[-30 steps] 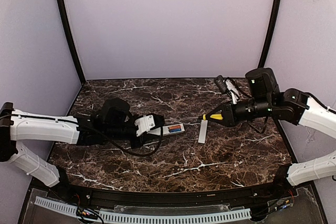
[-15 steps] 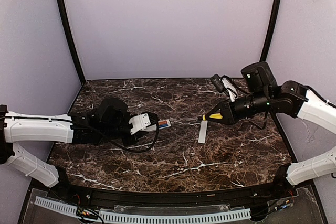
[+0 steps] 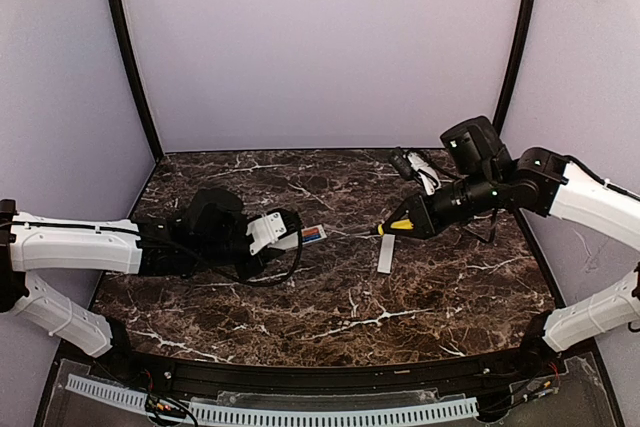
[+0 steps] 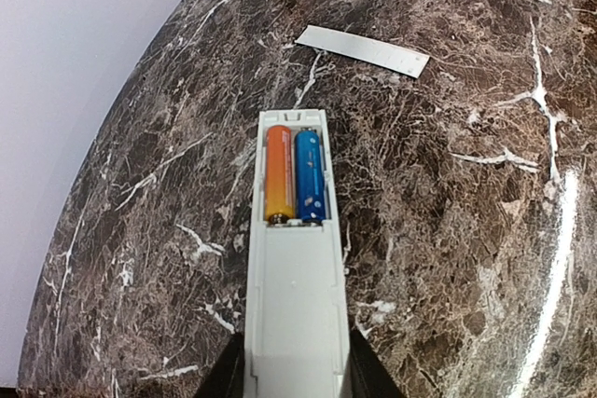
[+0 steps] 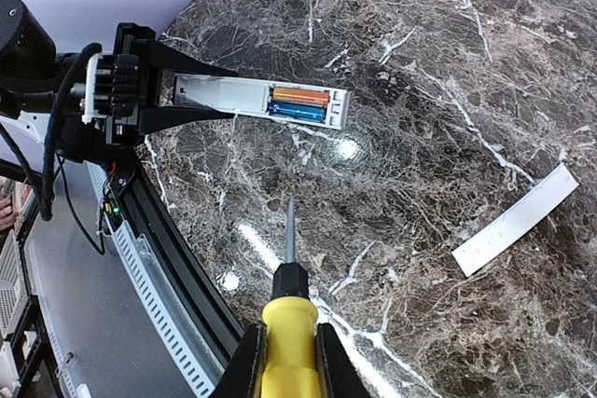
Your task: Unload the batteries from the remote control
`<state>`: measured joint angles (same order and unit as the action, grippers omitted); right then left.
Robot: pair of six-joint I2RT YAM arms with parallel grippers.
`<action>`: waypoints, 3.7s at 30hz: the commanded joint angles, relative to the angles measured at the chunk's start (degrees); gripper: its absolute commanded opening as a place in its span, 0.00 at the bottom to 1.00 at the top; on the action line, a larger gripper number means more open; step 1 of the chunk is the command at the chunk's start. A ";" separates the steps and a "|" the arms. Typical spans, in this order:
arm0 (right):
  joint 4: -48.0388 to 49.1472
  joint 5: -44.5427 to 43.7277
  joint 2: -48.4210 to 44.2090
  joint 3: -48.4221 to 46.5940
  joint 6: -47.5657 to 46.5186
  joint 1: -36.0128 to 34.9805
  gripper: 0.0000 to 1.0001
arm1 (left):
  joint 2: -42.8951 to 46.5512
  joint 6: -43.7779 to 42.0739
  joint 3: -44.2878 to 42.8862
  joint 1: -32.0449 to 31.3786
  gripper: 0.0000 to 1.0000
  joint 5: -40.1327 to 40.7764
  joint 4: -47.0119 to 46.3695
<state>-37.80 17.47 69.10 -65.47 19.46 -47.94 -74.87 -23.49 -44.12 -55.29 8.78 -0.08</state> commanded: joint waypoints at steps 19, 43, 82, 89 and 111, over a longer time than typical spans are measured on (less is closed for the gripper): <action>2.05 4.02 6.17 -3.85 2.54 -0.57 0.00 | -2.83 2.56 -9.34 0.27 0.00 -3.76 12.00; 5.39 6.36 11.25 -6.77 4.66 -2.83 0.00 | 11.49 -14.51 11.25 -0.50 0.00 -8.59 -13.37; 2.47 -0.70 12.37 -7.37 4.62 -5.41 0.00 | 10.49 -17.07 12.65 -0.57 0.00 -7.55 -15.52; 2.64 -1.23 12.80 -7.69 4.53 -5.49 0.00 | 10.44 -16.91 12.44 -0.56 0.00 -7.81 -15.06; 4.26 0.08 14.90 -8.44 4.40 -5.92 0.00 | 9.85 -15.94 11.86 -0.52 0.00 -8.31 -14.40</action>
<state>-35.55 16.88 83.31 -72.53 23.49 -53.10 -65.19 -40.27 -31.11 -55.53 1.06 -13.37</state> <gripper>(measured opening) 0.144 0.285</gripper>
